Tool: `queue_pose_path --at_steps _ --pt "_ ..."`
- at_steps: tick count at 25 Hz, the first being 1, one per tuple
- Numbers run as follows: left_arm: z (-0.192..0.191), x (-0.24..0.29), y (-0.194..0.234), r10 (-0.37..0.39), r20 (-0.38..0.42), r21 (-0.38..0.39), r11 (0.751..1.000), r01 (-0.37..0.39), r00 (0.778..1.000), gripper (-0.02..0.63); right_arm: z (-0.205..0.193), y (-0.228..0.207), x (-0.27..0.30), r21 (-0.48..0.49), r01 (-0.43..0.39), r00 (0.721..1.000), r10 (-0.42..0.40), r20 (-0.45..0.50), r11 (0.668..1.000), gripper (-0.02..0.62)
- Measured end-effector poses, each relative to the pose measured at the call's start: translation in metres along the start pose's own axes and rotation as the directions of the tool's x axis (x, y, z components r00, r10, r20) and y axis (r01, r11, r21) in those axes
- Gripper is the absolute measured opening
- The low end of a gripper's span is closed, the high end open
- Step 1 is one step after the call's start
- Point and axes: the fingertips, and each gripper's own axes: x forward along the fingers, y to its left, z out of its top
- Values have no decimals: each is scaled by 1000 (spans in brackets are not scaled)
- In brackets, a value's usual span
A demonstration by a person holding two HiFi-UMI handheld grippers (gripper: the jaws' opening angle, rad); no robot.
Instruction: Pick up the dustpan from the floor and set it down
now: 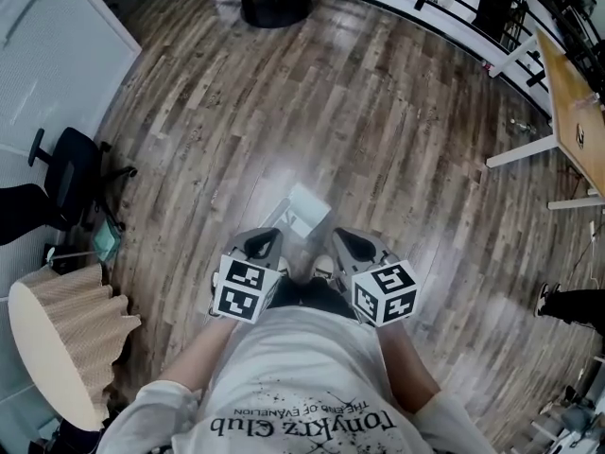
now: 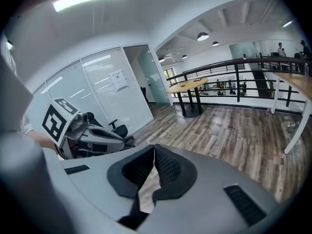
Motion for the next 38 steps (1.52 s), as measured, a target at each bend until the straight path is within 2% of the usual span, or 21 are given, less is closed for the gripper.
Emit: queue_pose_path --at_steps 7,11,18,38 --pt "18 -23 -3 54 123 -120 992 -39 991 25 -12 11 -10 -37 -6 1000 5 -16 999 26" --pt "11 -31 0 89 141 -149 986 -67 986 23 -18 18 -13 -52 -15 1000 14 -21 999 26" --pt "-3 -41 -3 105 140 -154 985 -83 985 25 -25 29 -16 -63 -26 999 24 -26 998 26" --pt "-7 -52 -12 97 155 -121 990 -78 983 25 -30 41 -26 -84 -23 999 21 -35 996 26"
